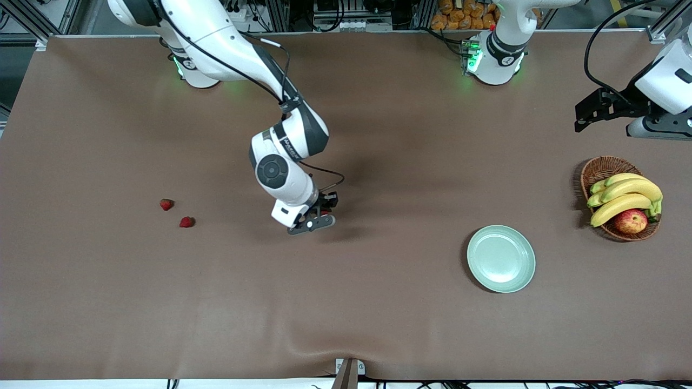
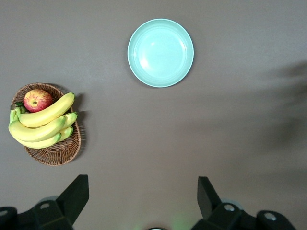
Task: Collect all strawberries into plate
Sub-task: 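Set the strawberry mid-table with the right gripper while the left gripper approaches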
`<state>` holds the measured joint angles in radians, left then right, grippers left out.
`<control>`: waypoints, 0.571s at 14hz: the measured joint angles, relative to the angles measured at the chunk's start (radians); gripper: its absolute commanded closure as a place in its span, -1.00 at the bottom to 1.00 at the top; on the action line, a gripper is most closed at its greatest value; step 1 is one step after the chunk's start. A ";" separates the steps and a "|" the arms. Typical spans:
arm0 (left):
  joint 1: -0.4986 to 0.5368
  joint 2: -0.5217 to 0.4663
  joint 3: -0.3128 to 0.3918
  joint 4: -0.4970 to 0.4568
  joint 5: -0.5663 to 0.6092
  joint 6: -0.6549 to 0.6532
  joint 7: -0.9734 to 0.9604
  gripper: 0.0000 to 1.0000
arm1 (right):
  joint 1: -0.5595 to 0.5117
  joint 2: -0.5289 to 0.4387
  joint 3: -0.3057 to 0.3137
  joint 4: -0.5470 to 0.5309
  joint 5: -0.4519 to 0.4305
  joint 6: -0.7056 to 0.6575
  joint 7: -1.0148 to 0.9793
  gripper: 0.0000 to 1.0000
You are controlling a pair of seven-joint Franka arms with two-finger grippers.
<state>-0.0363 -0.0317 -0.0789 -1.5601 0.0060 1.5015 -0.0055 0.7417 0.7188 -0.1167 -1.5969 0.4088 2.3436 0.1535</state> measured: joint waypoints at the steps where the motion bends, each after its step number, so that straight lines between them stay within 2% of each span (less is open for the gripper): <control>1: 0.000 0.005 0.000 0.001 0.000 0.003 0.000 -1.00 | 0.010 0.004 0.000 0.000 0.002 0.000 0.000 0.16; 2: 0.000 0.013 0.001 0.005 0.000 0.006 0.000 -1.00 | 0.018 0.007 0.000 0.000 0.003 0.000 0.000 -0.05; 4: 0.001 0.030 0.003 0.012 0.000 0.008 0.000 -1.00 | 0.023 0.014 0.000 0.000 0.003 0.000 0.000 -0.13; 6: 0.000 0.051 0.003 0.018 0.000 0.012 -0.002 -1.00 | 0.022 0.016 0.001 0.000 0.003 0.001 -0.001 -0.30; 7: -0.003 0.064 0.002 0.024 0.000 0.016 -0.012 -1.00 | 0.023 0.017 0.002 0.000 0.003 0.001 -0.001 -0.44; 8: -0.006 0.080 -0.001 0.033 0.000 0.018 -0.034 -1.00 | 0.022 0.017 0.002 0.002 0.003 0.003 0.000 -0.69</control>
<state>-0.0425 0.0485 -0.0800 -1.5273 0.0060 1.5200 -0.0397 0.7634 0.7354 -0.1150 -1.5954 0.4119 2.3471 0.1530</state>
